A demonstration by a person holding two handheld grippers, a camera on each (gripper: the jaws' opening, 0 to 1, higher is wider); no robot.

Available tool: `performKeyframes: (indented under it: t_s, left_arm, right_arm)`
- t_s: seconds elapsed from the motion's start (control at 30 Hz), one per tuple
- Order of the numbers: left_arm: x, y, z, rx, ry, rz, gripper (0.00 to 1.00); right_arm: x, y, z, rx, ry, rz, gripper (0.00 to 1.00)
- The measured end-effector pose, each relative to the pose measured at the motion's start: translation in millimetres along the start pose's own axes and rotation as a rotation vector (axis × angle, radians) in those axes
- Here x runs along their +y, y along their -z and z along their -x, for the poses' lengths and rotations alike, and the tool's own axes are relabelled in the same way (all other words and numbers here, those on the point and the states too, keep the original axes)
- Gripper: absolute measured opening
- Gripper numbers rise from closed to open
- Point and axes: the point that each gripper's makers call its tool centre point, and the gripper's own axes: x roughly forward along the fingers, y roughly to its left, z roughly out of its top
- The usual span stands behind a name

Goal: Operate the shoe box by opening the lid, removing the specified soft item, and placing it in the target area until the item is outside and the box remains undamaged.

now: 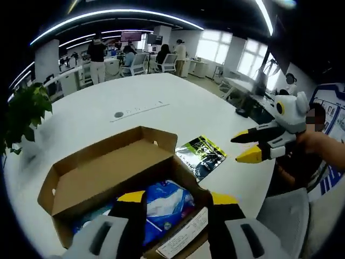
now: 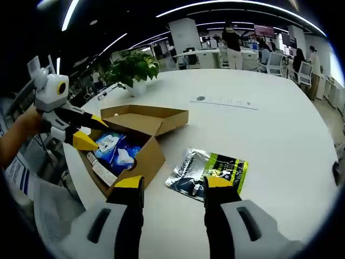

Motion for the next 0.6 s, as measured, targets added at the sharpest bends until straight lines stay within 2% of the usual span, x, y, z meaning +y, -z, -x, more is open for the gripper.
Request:
performKeyframes:
  t_s: [0.27, 0.43, 0.6]
  left_arm:
    - [20.4, 15.7, 24, -0.022, -0.051, 0.030, 0.51]
    - [38.3, 31.6, 42, -0.036, -0.091, 0.063, 0.52]
    - [52.1, 41.9, 53, -0.041, -0.141, 0.065, 0.52]
  right_arm:
    - [27, -6.6, -10, 0.004, -0.057, 0.029, 0.44]
    - [47, -12.5, -20, 0.005, -0.105, 0.055, 0.46]
    - [61, -14.9, -32, 0.014, -0.121, 0.096, 0.46]
